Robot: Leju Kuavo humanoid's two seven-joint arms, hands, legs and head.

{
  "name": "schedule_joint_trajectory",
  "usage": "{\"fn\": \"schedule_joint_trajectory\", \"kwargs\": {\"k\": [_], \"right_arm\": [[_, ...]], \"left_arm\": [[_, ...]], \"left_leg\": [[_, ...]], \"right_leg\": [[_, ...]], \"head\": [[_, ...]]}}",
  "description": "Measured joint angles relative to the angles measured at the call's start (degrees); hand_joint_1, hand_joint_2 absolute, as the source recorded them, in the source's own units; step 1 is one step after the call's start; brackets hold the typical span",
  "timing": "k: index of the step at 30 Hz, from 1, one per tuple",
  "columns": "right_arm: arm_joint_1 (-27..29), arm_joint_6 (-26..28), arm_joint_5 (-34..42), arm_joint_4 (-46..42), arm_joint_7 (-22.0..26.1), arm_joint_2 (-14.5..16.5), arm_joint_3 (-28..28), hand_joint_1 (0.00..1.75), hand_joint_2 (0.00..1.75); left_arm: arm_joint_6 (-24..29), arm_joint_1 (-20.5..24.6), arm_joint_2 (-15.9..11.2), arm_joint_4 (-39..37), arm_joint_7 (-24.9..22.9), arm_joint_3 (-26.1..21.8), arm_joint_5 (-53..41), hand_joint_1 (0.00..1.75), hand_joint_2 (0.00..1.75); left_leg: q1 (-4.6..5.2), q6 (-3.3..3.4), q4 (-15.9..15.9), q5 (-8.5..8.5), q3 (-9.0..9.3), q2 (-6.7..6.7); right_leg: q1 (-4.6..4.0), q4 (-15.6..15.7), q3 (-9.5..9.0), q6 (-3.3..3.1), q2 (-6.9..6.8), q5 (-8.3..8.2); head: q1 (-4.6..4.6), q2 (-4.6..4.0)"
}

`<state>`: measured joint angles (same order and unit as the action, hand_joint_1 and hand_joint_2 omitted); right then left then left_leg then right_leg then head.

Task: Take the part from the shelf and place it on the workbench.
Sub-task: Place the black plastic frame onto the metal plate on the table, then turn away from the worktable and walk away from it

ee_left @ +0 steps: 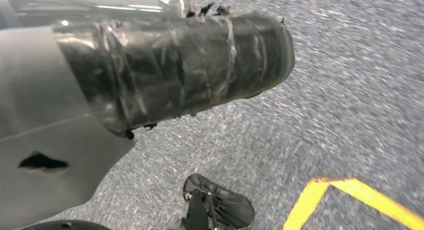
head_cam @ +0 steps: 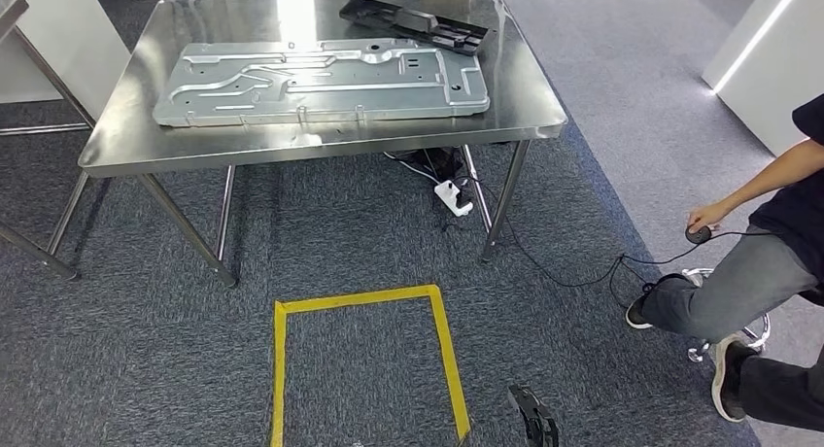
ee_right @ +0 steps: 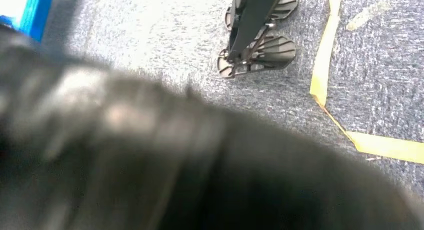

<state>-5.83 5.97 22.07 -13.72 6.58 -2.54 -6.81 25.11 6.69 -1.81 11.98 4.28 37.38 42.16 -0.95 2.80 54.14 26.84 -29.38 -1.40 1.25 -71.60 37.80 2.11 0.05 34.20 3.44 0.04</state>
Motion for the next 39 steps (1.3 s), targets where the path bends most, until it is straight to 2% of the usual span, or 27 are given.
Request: {"fn": "schedule_joint_trajectory", "kwargs": {"k": [1,2,4,5,7,9,11,13,15,16,17,18,20,21,22,24,25,27,29,30,31,32,33,35,37,38,39], "right_arm": [[0.0,-0.1,-0.3,0.0,-0.3,0.0,-0.2,0.0,0.0],[0.0,-0.1,-0.6,0.1,-0.5,0.1,-0.4,0.0,0.0],[0.0,-0.2,-1.0,0.2,-0.8,0.3,-0.9,0.0,0.0],[-0.1,-0.2,-1.2,0.3,-0.8,0.4,-1.2,0.0,0.0],[-0.1,-0.2,-1.4,0.3,-0.9,0.7,-1.9,0.0,0.0],[-0.2,-0.1,-1.6,0.4,-1.0,0.7,-2.6,0.0,0.0],[-0.1,-0.1,-1.6,0.5,-1.0,0.7,-3.2,0.0,0.0],[-0.1,-0.1,-1.6,0.5,-1.0,0.7,-3.8,0.0,0.0],[-0.1,-0.1,-1.6,0.6,-1.0,0.7,-4.4,0.0,0.0],[-0.1,-0.1,-1.6,0.6,-1.0,0.7,-4.6,0.0,0.0],[-0.1,-0.1,-1.6,0.6,-1.0,0.7,-4.8,0.0,0.0],[-0.2,-0.1,-1.6,0.6,-1.0,0.7,-4.9,0.0,0.0],[-0.3,-0.1,-1.6,0.6,-1.0,0.8,-5.3,0.0,0.0],[-0.3,-0.2,-1.6,0.6,-1.0,0.9,-5.5,0.0,0.0],[-0.4,-0.2,-1.6,0.6,-1.0,1.0,-5.6,0.0,0.0],[-0.4,-0.2,-1.6,0.6,-1.0,1.0,-5.8,0.0,0.0],[-0.4,-0.2,-1.5,0.6,-1.0,1.0,-5.9,0.0,0.0],[-0.4,-0.3,-1.6,0.7,-1.0,1.0,-6.0,0.0,0.0],[-0.3,-0.3,-1.6,0.7,-1.0,0.9,-6.2,0.0,0.0],[-0.3,-0.3,-1.6,0.8,-1.0,0.9,-6.3,0.0,0.0],[-0.2,-0.3,-1.7,0.8,-1.1,0.8,-6.4,0.0,0.0],[-0.2,-0.4,-1.8,0.9,-1.1,0.7,-6.5,0.0,0.0],[-0.2,-0.4,-1.9,0.9,-1.1,0.7,-6.6,0.0,0.0],[-0.2,-0.3,-2.4,0.9,-1.3,0.7,-6.9,0.0,0.0],[-0.2,0.0,-3.2,1.0,-1.5,0.8,-7.5,0.0,0.0],[-0.3,0.1,-3.5,1.0,-1.6,0.8,-7.7,0.0,0.0],[-0.3,0.3,-3.8,1.0,-1.6,0.8,-8.0,0.0,0.0]], "left_arm": [[-0.3,-0.2,0.0,0.0,-0.2,0.0,0.1,0.0,0.0],[-0.8,-0.3,0.0,0.0,-0.3,0.0,0.1,0.0,0.0],[-1.6,-0.5,-0.1,0.0,-0.3,0.0,0.1,0.0,0.0],[-1.9,-0.5,-0.2,0.0,-0.3,0.0,0.2,0.0,0.0],[-2.0,-0.5,-0.4,-0.1,-0.2,0.0,0.3,0.0,0.0],[-2.0,-0.7,-0.5,-0.1,-0.1,0.0,0.5,0.0,0.0],[-2.0,-0.8,-0.5,-0.1,-0.1,0.0,0.7,0.0,0.0],[-2.0,-0.7,-0.5,-0.1,-0.1,0.0,0.7,0.0,0.0],[-2.0,-0.7,-0.5,-0.1,-0.1,0.0,0.7,0.0,0.0],[-2.0,-0.8,-0.5,-0.1,-0.1,0.0,0.8,0.0,0.0],[-2.0,-0.8,-0.5,-0.1,-0.1,0.0,0.8,0.0,0.0],[-2.0,-0.9,-0.5,-0.1,-0.1,0.0,0.8,0.0,0.0],[-2.0,-0.8,-0.7,-0.1,-0.1,0.0,0.8,0.0,0.0],[-2.0,-0.8,-0.8,-0.1,-0.1,0.0,0.8,0.0,0.0],[-2.0,-0.7,-0.9,-0.1,0.0,0.0,0.8,0.0,0.0],[-2.0,-0.6,-0.9,-0.1,0.1,0.0,0.8,0.0,0.0],[-2.0,-0.7,-1.0,-0.1,0.1,0.0,0.8,0.0,0.0],[-2.0,-0.8,-0.9,-0.1,0.0,0.0,0.8,0.0,0.0],[-2.0,-0.7,-0.8,-0.1,0.1,0.0,0.8,0.0,0.0],[-2.1,-0.6,-0.8,-0.1,0.1,0.0,0.8,0.0,0.0],[-2.1,-0.6,-0.8,-0.1,0.1,0.0,0.9,0.0,0.0],[-2.1,-0.6,-0.8,-0.1,0.0,0.0,1.0,0.0,0.0],[-2.2,-0.7,-0.8,-0.1,0.0,0.0,1.1,0.0,0.0],[-2.2,-0.8,-0.8,-0.1,0.0,0.0,1.2,0.0,0.0],[-2.0,-0.7,-0.8,-0.1,0.0,0.0,1.3,0.0,0.0],[-1.9,-0.6,-0.8,-0.1,0.0,0.0,1.3,0.0,0.0],[-1.9,-0.7,-0.8,-0.1,-0.1,0.0,1.3,0.0,0.0]], "left_leg": [[-0.28,-0.28,0.3,0.16,-0.04,-0.48],[-0.66,-0.74,0.7,0.45,-0.12,-1.05],[-1.34,-2.18,2.3,1.37,-0.69,-2.28],[-1.51,-2.94,3.3,1.9,-1.23,-2.85],[-1.45,-4.02,4.3,2.37,-2.22,-3.74],[-1.64,-4.48,4.3,2.24,-2.54,-4.25],[-1.64,-4.56,6.3,3.31,-3.51,-2.6],[-1.27,-4.29,12.7,6.51,-6.65,-0.06],[-0.83,-3.79,19.7,9.08,-10.27,0.79],[-0.57,-3.37,21.0,9.01,-11.02,0.91],[-0.2,-2.77,20.0,7.88,-10.68,1.04],[0.31,-1.96,17.1,5.97,-9.28,1.36],[1.64,0.09,9.6,2.87,-5.74,3.71],[2.22,0.76,7.0,2.12,-4.59,4.73],[2.63,1.15,5.7,1.94,-4.14,5.37],[2.83,1.16,4.8,1.54,-3.99,4.31],[2.56,1.01,4.2,1.15,-3.57,3.67],[1.95,0.71,2.8,0.4,-2.62,2.42],[1.66,0.62,2.4,0.08,-2.51,1.21],[1.54,0.64,2.5,0.06,-2.69,0.49],[1.4,0.56,2.8,0.12,-2.83,-0.34],[1.22,0.41,3.1,0.22,-2.91,-1.18],[0.99,0.14,3.4,0.4,-2.97,-2.06],[0.64,-0.72,4.6,0.96,-3.43,-3.64],[0.55,-1.58,5.6,1.24,-4.37,-5.1],[0.53,-1.92,5.8,1.15,-4.76,-5.82],[0.43,-2.19,5.8,1.0,-5.08,-6.59]], "right_leg": [[0.43,-0.3,0.21,0.47,0.0,-0.67],[0.91,1.7,-0.66,1.02,0.05,-2.37],[1.78,8.3,-3.71,2.31,1.47,-5.43],[2.0,10.5,-4.72,2.31,2.38,-5.94],[1.83,10.9,-5.02,1.29,3.37,-5.21],[1.72,10.5,-4.92,-0.2,2.16,-5.19],[1.56,10.5,-4.9,-1.05,0.98,-5.28],[1.11,10.6,-4.88,-1.55,-0.27,-5.25],[0.4,10.6,-4.91,-1.93,-1.73,-5.09],[0.0,10.6,-4.98,-2.09,-2.45,-5.0],[-0.4,10.6,-5.09,-2.25,-3.12,-4.9],[-0.76,10.6,-5.26,-2.4,-3.76,-4.81],[-1.29,10.9,-5.7,-2.58,-4.99,-4.67],[-1.39,11.1,-5.89,-2.57,-5.6,-4.66],[-1.39,11.4,-6.03,-2.51,-6.23,-4.67],[-1.29,11.8,-6.38,-2.27,-7.39,-4.7],[-1.24,11.8,-6.54,-2.03,-7.1,-4.57],[-1.02,9.9,-5.85,-1.33,-4.21,-2.96],[-0.66,3.9,-3.0,-0.71,-1.18,0.19],[-0.54,0.7,-1.4,-0.49,-0.7,1.39],[-0.4,-1.1,-0.48,-0.28,-0.51,1.52],[-0.24,-0.9,-0.47,-0.07,-0.38,0.61],[0.0,1.3,-1.43,0.19,-0.07,-1.21],[0.58,7.5,-4.26,0.61,2.56,-3.99],[0.86,10.3,-5.43,0.17,4.99,-4.24],[0.76,10.4,-5.38,-0.29,5.13,-4.05],[0.77,10.4,-5.43,-0.84,4.31,-4.09]], "head": [[0.0,0.0],[0.0,0.0],[0.08,-0.01],[0.21,0.0],[0.31,0.0],[0.19,0.0],[0.07,0.01],[-0.01,0.01],[-0.01,0.0],[0.0,0.0],[0.0,0.0],[0.0,0.0],[0.04,0.0],[0.06,0.0],[0.09,0.0],[0.05,0.01],[0.09,0.01],[0.12,0.01],[0.16,0.0],[0.19,0.0],[0.21,0.0],[0.21,0.0],[0.22,0.0],[0.23,0.0],[0.21,0.01],[0.21,0.02],[0.18,0.02]]}}
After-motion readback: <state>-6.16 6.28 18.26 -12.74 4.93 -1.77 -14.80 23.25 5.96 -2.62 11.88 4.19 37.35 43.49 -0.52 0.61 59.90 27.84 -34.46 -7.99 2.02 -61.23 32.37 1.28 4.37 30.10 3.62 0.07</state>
